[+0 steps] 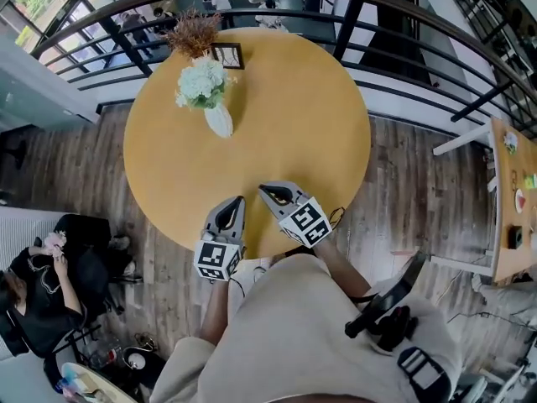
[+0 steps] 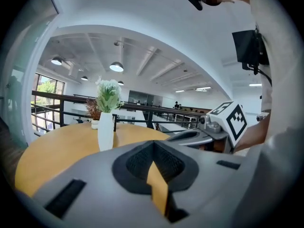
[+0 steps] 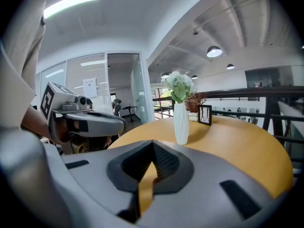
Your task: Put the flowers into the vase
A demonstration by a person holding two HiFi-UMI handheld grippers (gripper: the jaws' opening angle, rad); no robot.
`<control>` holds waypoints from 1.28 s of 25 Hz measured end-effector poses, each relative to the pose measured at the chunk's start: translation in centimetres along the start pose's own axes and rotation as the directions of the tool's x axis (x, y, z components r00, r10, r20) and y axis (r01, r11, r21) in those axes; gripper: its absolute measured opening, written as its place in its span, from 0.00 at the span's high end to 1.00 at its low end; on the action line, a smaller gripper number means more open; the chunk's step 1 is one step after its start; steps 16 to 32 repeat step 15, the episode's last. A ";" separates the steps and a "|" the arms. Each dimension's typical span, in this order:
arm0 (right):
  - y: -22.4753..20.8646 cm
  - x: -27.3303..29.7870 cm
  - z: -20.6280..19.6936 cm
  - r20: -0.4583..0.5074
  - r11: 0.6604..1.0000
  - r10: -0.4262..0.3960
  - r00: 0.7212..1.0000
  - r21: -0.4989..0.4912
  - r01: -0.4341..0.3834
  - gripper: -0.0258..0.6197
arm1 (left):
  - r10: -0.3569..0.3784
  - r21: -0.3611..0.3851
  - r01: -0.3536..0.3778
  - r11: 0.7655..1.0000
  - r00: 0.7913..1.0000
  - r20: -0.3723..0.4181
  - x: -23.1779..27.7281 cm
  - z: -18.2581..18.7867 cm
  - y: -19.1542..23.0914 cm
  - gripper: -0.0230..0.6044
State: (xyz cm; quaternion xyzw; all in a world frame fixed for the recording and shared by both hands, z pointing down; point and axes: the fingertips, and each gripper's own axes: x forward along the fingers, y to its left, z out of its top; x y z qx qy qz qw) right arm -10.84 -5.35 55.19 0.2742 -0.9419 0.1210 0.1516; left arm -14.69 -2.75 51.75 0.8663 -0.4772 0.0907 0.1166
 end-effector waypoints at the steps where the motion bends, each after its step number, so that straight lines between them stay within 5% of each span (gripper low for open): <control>1: 1.3 -0.7 -0.4 0.001 1.000 -0.006 1.000 0.000 0.006 0.95 | -0.007 0.007 0.007 1.000 1.000 0.001 -1.2 -0.5 -0.7 0.95; 10: 10.3 -2.2 -2.4 -0.004 0.997 -0.079 0.997 0.019 0.080 0.95 | -0.081 0.027 0.081 0.996 0.997 0.019 -9.4 -3.3 -2.5 0.95; 15: 10.3 -10.6 -6.0 0.026 0.997 -0.071 0.997 -0.027 0.072 0.95 | -0.071 0.043 0.069 0.997 0.997 0.039 -9.7 -5.1 -11.8 0.95; 32: 10.3 -10.6 -6.0 0.026 0.997 -0.071 0.997 -0.027 0.072 0.95 | -0.071 0.043 0.069 0.997 0.997 0.039 -9.7 -5.1 -11.8 0.95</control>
